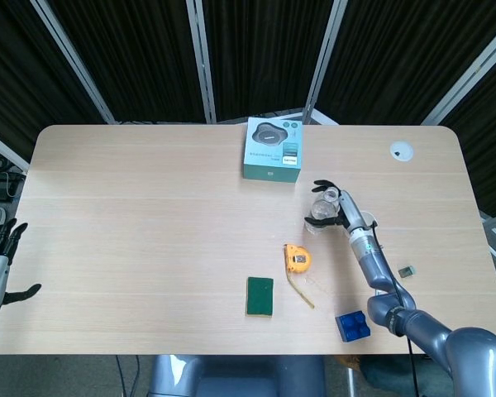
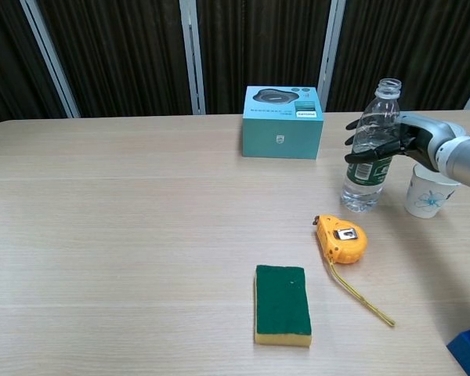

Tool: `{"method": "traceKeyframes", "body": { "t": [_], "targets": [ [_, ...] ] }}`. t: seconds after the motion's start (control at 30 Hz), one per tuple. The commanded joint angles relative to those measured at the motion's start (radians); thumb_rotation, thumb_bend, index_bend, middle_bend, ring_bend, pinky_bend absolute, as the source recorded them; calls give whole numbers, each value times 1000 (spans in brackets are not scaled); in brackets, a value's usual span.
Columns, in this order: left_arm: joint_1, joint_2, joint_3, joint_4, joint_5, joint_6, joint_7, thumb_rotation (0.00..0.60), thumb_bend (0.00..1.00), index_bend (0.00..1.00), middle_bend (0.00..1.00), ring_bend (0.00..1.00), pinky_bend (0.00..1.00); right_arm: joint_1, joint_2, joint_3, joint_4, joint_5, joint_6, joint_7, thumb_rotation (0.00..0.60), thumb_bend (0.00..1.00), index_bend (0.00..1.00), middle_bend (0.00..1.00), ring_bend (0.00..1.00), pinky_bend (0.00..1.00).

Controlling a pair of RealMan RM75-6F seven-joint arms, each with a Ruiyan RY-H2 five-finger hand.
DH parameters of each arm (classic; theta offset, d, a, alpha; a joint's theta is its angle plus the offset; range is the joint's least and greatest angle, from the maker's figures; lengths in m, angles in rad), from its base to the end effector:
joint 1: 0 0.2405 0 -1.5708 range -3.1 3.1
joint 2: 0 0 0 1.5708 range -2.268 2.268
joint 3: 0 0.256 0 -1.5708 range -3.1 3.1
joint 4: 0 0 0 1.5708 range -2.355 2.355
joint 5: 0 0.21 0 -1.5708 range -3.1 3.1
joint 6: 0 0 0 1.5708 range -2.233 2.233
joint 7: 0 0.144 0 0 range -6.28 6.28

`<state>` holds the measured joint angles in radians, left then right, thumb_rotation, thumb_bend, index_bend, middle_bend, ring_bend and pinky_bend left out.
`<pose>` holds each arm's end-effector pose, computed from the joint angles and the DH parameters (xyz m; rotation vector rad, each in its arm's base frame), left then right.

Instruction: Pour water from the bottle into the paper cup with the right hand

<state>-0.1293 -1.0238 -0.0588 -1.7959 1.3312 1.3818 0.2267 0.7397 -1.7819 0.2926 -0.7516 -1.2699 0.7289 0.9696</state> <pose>-0.2989 0.1913 0.1666 -1.3963 -0.9232 -0.7013 -0.2442 -0.4181 -0.0234 1.1135 -1.8360 1.3538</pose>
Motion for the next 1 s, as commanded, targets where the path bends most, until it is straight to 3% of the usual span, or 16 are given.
{"method": "traceKeyframes", "body": {
  "t": [0.03,0.17,0.3,0.57,0.77,1.0],
  "targets": [
    [-1,0,1,0,0,-1,1,600,0,0,0,0,0,-1,-23,13,25,17,16,-33,600,154,441,464,324,333],
    [-1,-2,1,-1,0,1,3,600,0,0,0,0,0,-3,-38,21,37,27,35,-68,600,320,511,543,390,389],
    [0,-2,3,-3,2,3,4,600,0,0,0,0,0,-4,-39,21,29,19,56,-81,600,392,535,564,411,415],
    [2,-1,6,-8,12,12,4,600,0,0,0,0,0,-12,-15,67,-58,38,112,-84,600,420,540,570,417,424],
    [6,6,8,-13,23,20,-7,600,0,0,0,0,0,-30,82,110,-228,36,170,-97,600,440,543,577,434,427],
    [10,17,16,-23,46,27,-22,600,0,0,0,0,0,-78,265,148,-424,25,261,-220,600,441,542,579,437,426]
  ]
}}
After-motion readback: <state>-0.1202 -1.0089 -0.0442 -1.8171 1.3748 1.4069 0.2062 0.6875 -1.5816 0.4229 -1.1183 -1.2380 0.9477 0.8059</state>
